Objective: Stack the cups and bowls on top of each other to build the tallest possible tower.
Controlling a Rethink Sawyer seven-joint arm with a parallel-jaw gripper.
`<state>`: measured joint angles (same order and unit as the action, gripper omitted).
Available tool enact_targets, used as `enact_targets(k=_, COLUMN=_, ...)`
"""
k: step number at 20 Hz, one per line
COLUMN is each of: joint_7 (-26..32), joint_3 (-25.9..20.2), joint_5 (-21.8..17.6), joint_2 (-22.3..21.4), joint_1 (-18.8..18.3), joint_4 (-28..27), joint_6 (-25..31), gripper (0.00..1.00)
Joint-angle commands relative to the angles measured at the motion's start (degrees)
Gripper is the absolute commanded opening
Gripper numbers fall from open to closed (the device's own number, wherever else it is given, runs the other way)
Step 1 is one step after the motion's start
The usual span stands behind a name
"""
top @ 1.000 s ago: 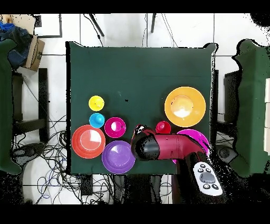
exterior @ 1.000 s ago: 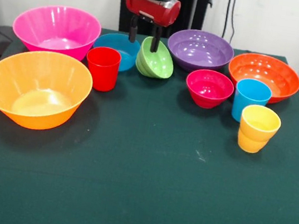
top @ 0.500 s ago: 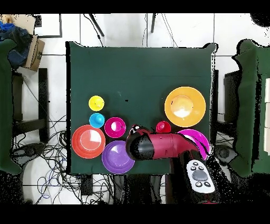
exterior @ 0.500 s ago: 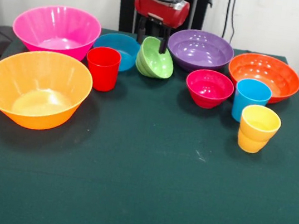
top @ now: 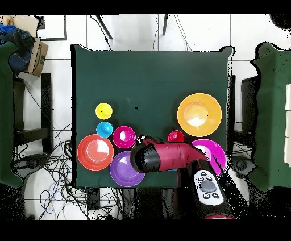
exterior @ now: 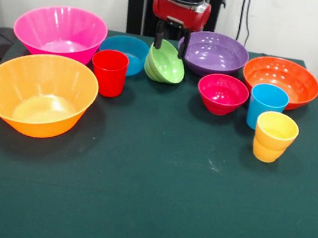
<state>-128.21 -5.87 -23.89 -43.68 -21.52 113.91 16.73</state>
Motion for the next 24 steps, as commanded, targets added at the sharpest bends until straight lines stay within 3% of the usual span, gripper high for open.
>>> enact_targets(k=1, joint_7=3.1, joint_3=-1.4, joint_5=-3.8, joint_2=2.6, joint_1=0.9, joint_4=-1.4, joint_6=5.1, gripper=1.00)
enact_targets(k=13, joint_7=3.4, joint_3=-2.1, joint_5=-2.2, joint_2=0.4, joint_1=0.6, joint_4=-1.1, joint_6=7.7, gripper=1.00)
enact_targets(k=24, joint_7=4.2, joint_3=-3.1, joint_5=-2.9, joint_2=1.9, joint_1=-1.1, joint_4=-1.3, joint_6=6.3, gripper=1.00)
